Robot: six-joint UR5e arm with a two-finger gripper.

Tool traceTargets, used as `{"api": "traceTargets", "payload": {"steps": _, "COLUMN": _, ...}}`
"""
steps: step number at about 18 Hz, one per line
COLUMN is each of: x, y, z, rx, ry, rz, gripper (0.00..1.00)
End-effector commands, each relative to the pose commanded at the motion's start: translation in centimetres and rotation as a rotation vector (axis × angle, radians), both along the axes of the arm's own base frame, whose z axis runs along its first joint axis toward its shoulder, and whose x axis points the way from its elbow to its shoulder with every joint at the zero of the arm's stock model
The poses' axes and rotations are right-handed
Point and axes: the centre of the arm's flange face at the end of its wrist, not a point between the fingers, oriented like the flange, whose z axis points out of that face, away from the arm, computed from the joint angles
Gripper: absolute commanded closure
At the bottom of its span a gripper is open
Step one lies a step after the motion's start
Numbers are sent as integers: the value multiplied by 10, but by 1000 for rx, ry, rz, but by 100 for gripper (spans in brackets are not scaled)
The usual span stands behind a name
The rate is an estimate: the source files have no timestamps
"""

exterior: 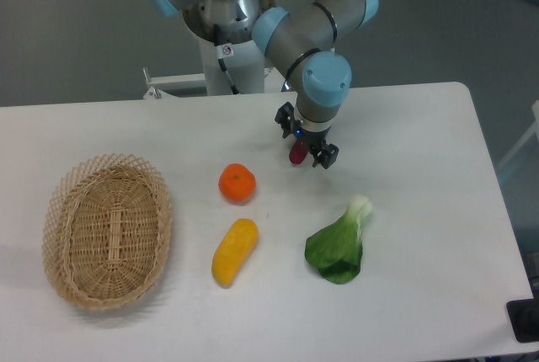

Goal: Pick up the sweet potato from the table
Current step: 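Close the gripper around the purple sweet potato, then lift the sweet potato and carry it back toward the start pose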

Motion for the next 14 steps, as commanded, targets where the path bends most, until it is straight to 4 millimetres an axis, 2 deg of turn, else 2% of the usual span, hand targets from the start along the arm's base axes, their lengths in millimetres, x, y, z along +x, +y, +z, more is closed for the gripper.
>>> {"api": "traceTargets", "payload": {"steps": 3, "x": -1, "y": 0, "z": 1, "rx": -1, "ry": 4, "rz": 20, "gripper": 47}}
{"api": "traceTargets", "payload": {"steps": 10, "x": -8, "y": 4, "z": 9, "rx": 4, "ry": 26, "rz": 61, "gripper": 74}}
{"api": "traceTargets", "payload": {"steps": 14, "x": -23, "y": 12, "z": 28, "rx": 14, "ry": 50, "rz": 59, "gripper": 76}}
